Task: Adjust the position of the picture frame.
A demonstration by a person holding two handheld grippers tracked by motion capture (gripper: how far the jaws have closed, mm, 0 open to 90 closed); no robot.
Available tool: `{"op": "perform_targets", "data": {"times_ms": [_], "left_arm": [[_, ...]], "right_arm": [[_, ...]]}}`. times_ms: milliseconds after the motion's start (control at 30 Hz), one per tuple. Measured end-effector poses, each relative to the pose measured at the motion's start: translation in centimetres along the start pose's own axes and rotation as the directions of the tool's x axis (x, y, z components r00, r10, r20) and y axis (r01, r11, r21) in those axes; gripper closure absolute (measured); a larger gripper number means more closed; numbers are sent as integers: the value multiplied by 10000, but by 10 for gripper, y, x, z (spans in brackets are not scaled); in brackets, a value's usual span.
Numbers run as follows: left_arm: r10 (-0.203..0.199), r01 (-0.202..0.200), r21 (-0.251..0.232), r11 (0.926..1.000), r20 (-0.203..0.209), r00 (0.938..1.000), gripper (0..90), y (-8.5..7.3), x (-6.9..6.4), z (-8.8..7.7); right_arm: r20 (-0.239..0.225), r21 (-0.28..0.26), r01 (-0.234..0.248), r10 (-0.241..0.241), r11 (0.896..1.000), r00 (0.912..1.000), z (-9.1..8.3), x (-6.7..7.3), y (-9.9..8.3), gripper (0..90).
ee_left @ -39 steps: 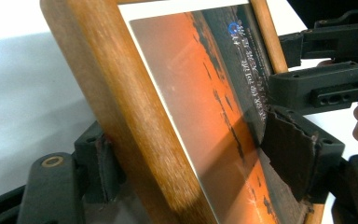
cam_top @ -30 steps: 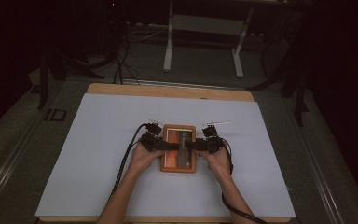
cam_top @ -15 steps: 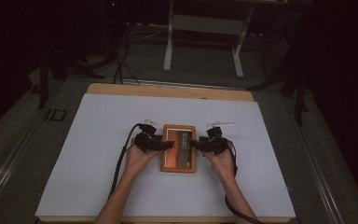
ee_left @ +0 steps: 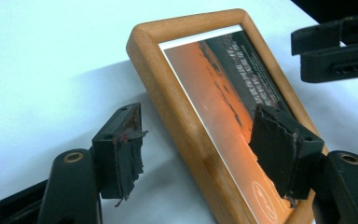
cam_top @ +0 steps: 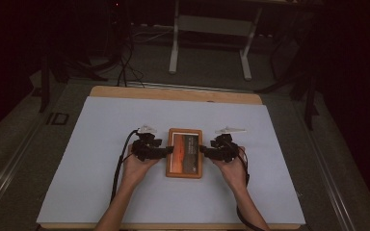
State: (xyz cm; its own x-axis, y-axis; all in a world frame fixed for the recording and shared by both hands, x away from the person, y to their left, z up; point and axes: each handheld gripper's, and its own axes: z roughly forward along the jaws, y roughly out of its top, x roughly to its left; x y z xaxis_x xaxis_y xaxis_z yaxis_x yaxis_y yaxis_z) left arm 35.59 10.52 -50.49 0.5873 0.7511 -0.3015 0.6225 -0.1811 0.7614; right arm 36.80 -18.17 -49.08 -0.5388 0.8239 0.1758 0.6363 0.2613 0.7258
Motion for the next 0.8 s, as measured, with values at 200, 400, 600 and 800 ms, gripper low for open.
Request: {"op": "perform_targets", "data": {"times_ms": [200,400,600,800], "left_arm": [[-6,7,-320,9995,16,10000,344,-5,-4,-11],[32,-32,-731,9973,4,10000,344,-11,-12,-24],[88,-57,-1021,9948,308,9995,371,-17,-17,-38],[229,-211,-1072,9940,161,9996,369,-21,-21,-48]], "right_arm": [[218,55,532,-533,9986,9983,-2,6,2,442],[260,125,915,-918,9957,9954,-1,11,6,485],[149,-11,1410,-1410,9900,9899,1,18,13,573],[241,-172,1812,-1807,9833,9832,5,20,19,652]]}}
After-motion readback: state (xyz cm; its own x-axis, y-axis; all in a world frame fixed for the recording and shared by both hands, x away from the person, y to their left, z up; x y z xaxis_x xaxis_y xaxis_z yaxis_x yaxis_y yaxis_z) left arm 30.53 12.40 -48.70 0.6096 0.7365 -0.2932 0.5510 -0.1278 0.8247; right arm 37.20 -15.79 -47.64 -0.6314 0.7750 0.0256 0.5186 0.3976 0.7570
